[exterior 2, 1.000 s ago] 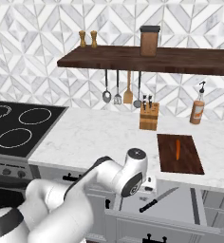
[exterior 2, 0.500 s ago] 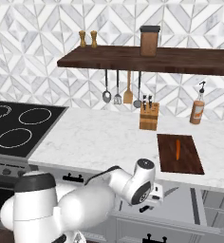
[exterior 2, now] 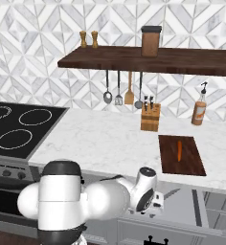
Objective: Place the appropriate cutting tool for cutting the carrot skin on the cutting board.
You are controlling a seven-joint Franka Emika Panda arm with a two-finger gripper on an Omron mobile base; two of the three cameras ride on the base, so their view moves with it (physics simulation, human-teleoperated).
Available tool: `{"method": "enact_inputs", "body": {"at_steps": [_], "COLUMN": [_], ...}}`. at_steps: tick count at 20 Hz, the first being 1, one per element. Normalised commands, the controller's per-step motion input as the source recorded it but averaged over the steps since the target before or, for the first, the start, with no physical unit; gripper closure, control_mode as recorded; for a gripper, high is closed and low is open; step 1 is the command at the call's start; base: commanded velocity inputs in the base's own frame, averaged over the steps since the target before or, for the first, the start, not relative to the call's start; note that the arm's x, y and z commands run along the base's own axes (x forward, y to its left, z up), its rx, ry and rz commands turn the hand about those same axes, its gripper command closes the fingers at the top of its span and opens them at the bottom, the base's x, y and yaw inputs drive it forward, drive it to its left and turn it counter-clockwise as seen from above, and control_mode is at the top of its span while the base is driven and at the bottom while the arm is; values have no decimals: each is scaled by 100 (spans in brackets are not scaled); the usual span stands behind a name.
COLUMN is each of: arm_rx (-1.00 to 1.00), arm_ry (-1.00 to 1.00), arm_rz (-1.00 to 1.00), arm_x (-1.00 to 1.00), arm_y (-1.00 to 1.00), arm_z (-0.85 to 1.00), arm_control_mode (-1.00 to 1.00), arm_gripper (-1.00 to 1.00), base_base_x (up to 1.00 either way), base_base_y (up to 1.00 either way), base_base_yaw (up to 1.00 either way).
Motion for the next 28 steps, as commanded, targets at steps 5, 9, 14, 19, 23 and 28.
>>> {"method": "enact_inputs", "body": {"at_steps": [5,9,14,19,23,28], "arm_rx": [7,7,8,6,2,0], "arm_ry": [14,17,9,8,13,15], "arm_rz": [0,0,0,0,0,-1], "arm_x": [-18,-40,-82,-100,-99,-77], "arm_y": [0,0,0,0,0,0], "arm_z": [0,0,0,19,33,33], "arm_control_mode": [-100,-100,-100,-100,-100,-100], "arm_gripper": [-100,-100,-100,-100,-100,-100], "base_base_x": [0,0,0,0,0,0], "base_base_y": [0,0,0,0,0,0], "base_base_yaw": [0,0,0,0,0,0]}}
